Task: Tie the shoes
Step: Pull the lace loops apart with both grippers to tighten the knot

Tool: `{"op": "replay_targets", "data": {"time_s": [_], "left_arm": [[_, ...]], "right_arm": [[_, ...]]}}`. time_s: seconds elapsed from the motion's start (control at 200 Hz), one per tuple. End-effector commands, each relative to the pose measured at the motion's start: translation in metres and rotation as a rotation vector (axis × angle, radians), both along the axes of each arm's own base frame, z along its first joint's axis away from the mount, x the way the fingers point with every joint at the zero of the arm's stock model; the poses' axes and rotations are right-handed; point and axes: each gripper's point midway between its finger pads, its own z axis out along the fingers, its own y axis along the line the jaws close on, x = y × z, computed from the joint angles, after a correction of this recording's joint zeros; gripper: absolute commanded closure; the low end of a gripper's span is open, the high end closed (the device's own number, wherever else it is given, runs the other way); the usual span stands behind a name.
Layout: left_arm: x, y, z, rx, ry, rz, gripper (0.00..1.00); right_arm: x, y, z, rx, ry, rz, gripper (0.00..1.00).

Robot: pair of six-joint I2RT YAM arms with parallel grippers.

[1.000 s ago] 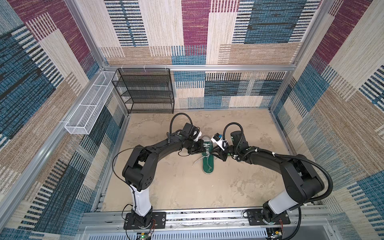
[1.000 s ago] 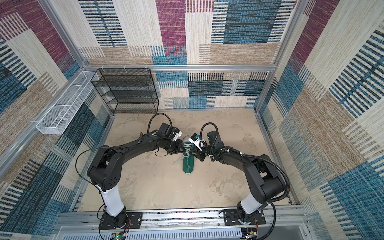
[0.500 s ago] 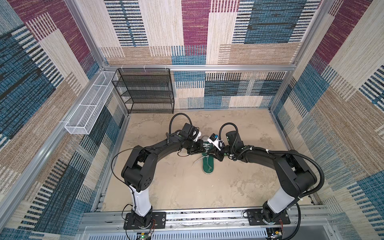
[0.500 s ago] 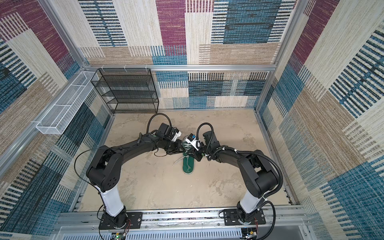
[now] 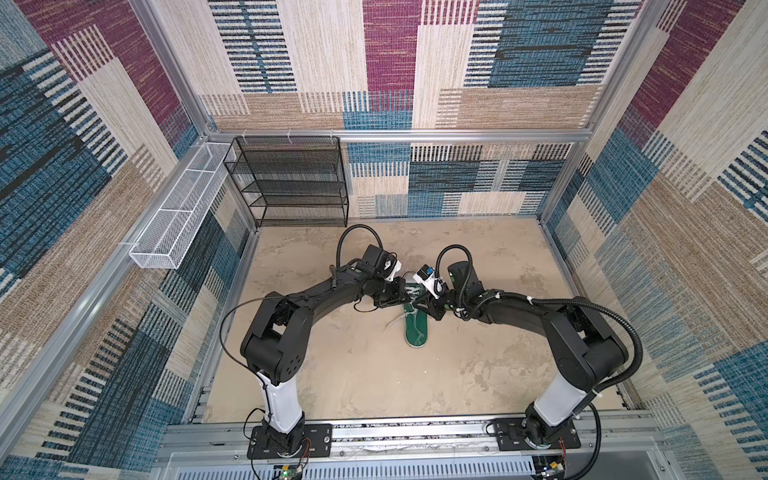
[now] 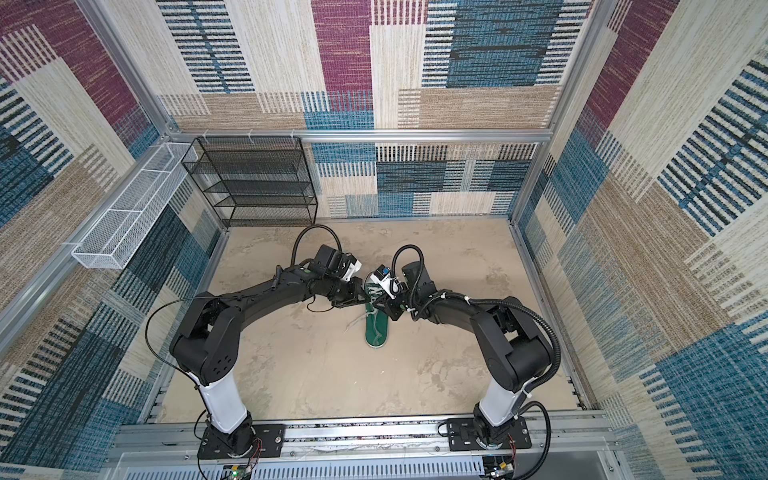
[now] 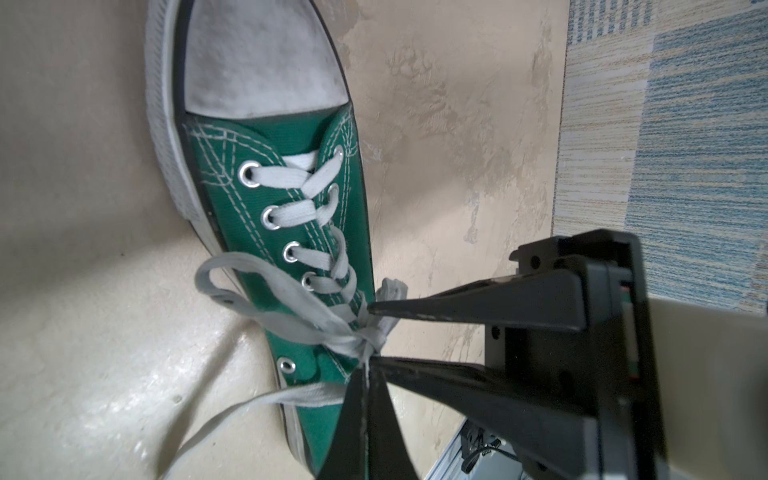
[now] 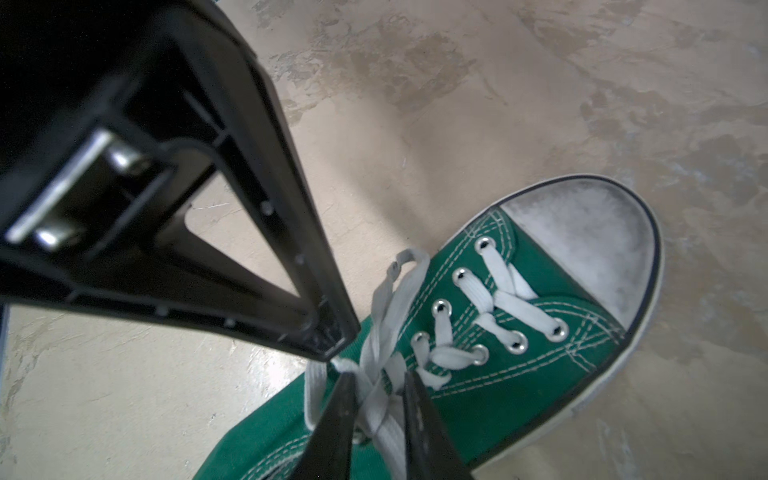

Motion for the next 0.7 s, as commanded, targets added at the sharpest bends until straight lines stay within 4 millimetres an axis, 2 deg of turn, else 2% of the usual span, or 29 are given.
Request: {"op": "replay_targets", "data": {"time_s": [0.0,0.376,0.521,0.696], "left_arm": [[0.003,0.000,0.008,-0.019,-0.018,0.001,1.00],[0.007,0.015,0.011,-0.010,-0.024,0.026,1.00],[0.010,0.033,0.012,0.017,-0.038,0.080,1.00],[0.009,0.031,0.010,-0.001,-0.019,0.070,1.00]], "right_arm": [[0.007,-0.005,-0.003,-0.024,0.000,-0.051,0.76],[0.008,-0.008,-0.013,-0.038,0.042,-0.089,0.76],[0.008,-0.009,-0.013,-0.042,0.047,-0.095,0.76],[0.009,-0.008,-0.012,-0.039,0.044,-0.091,0.76]]}}
